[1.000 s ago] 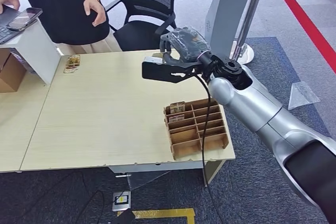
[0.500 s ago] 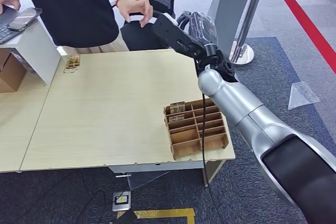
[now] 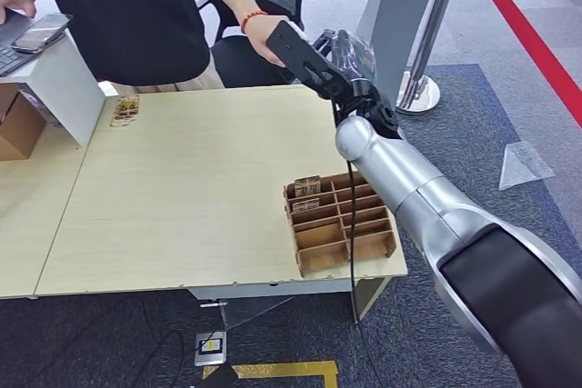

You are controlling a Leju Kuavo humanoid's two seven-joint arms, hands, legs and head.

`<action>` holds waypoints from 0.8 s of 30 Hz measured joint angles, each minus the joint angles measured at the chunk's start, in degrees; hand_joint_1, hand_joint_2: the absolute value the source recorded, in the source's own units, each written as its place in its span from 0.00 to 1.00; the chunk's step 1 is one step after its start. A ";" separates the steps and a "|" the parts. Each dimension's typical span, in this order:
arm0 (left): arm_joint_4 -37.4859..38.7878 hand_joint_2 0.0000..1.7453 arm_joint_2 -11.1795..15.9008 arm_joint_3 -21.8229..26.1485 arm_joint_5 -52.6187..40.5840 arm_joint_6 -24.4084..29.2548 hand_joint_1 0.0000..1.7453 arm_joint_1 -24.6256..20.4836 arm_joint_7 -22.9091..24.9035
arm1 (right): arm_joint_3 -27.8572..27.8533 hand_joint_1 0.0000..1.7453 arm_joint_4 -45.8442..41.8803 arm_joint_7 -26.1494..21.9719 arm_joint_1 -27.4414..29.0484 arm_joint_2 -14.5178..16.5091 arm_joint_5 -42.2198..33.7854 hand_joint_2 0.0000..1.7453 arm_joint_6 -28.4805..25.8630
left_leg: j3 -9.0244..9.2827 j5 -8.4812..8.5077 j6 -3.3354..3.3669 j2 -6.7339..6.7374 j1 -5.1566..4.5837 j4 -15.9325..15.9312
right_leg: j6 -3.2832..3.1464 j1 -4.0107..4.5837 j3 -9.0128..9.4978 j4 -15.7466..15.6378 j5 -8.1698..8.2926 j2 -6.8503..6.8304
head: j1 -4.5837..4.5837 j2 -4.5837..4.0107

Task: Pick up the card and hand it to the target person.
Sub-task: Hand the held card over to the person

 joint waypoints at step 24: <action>0.00 0.00 0.11 -0.81 2.46 0.97 0.00 0.25 -0.68 | 0.46 0.00 -1.80 1.85 1.50 -0.80 7.77 1.00 5.51 | 0.04 0.00 0.00 0.01 0.01 0.02 | 0.00 0.01 -0.03 -0.03 0.00 0.02 | -0.01 0.00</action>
